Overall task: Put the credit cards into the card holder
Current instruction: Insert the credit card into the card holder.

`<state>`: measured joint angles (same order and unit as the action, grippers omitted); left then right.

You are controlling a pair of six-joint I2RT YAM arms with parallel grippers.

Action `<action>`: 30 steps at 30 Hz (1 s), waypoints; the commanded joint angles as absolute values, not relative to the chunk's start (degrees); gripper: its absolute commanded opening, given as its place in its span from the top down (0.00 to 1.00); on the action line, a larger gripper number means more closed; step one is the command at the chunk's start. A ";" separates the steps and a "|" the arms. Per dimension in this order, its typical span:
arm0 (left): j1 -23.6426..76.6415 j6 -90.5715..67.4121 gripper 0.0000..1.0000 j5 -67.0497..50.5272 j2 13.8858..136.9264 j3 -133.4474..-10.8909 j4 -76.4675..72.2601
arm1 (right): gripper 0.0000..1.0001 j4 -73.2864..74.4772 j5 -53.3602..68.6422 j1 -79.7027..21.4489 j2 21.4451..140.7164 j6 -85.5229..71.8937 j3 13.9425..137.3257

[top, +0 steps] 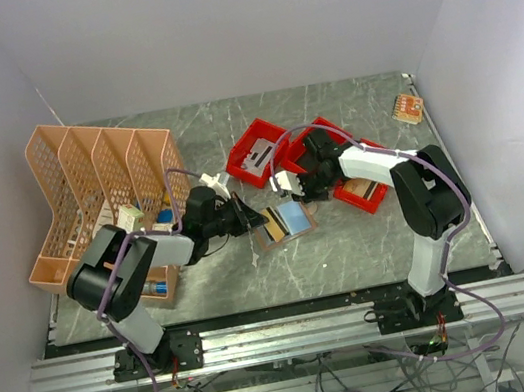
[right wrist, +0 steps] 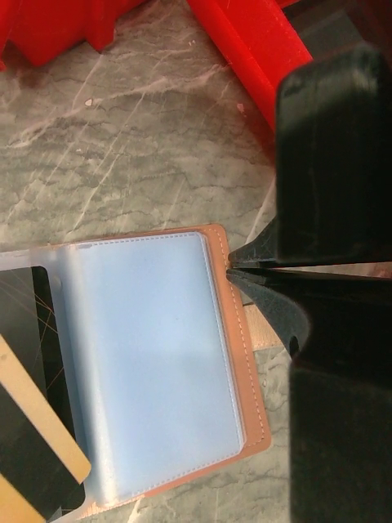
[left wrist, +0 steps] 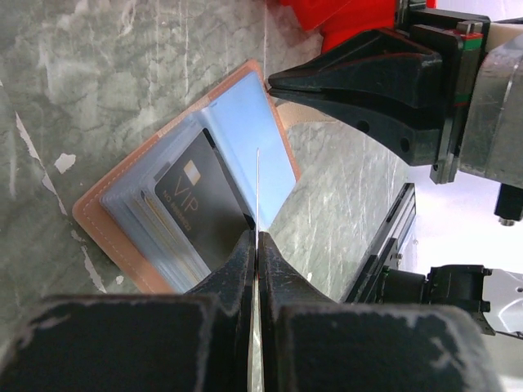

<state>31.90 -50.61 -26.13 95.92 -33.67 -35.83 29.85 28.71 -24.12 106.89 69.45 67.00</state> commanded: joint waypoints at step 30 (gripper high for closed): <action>31.54 -51.39 0.93 -22.02 99.00 -35.96 -30.16 | 0.96 29.57 30.50 -25.18 108.05 68.51 66.62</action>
